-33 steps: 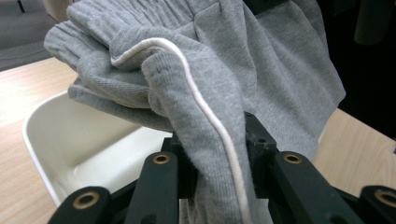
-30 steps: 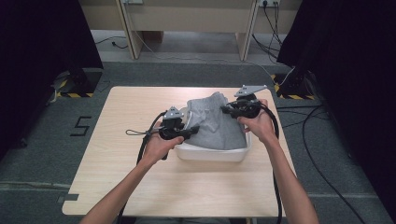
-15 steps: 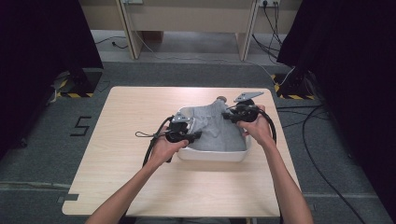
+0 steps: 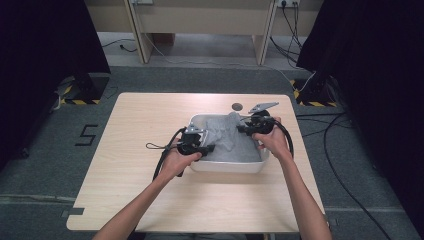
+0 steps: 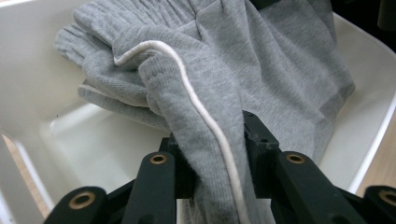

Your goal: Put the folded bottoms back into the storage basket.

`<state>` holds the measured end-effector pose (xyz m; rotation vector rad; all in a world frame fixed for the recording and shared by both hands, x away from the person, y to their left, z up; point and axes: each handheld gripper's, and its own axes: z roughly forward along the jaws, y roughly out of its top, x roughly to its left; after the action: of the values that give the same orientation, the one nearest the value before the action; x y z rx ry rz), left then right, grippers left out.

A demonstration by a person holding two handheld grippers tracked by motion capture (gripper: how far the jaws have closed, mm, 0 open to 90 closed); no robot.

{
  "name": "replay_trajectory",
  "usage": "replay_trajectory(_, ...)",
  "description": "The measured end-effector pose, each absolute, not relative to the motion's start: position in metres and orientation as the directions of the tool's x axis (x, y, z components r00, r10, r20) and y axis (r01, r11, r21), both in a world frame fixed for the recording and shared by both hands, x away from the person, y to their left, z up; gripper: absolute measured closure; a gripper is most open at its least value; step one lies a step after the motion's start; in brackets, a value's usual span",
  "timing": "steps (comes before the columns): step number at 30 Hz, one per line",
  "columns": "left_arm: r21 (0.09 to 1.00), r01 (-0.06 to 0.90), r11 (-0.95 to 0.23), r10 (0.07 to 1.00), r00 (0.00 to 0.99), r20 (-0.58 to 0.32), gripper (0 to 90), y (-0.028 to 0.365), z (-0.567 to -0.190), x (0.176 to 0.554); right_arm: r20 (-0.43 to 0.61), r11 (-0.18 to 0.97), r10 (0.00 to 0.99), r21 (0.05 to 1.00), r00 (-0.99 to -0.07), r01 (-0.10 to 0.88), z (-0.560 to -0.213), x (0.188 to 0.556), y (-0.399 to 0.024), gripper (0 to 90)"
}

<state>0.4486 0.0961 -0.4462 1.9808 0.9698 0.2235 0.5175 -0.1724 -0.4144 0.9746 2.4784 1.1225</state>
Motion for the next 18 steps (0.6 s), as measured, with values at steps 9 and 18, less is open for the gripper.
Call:
replay_trajectory(9, 0.778, 0.546, -0.311, 0.723, 0.667, -0.179, 52.3, 0.098, -0.441, 0.446, 0.049, 0.497, 0.673, 0.709, -0.738, 0.501, -0.427, 0.519, -0.169, 73.0)
replay_trajectory(18, 0.805, 0.516, -0.292, 0.739, 0.657, -0.152, 48.0, 0.109, -0.429, 0.442, 0.001, 0.493, 0.732, 0.690, -0.681, 0.530, -0.430, 0.520, -0.169, 45.6)
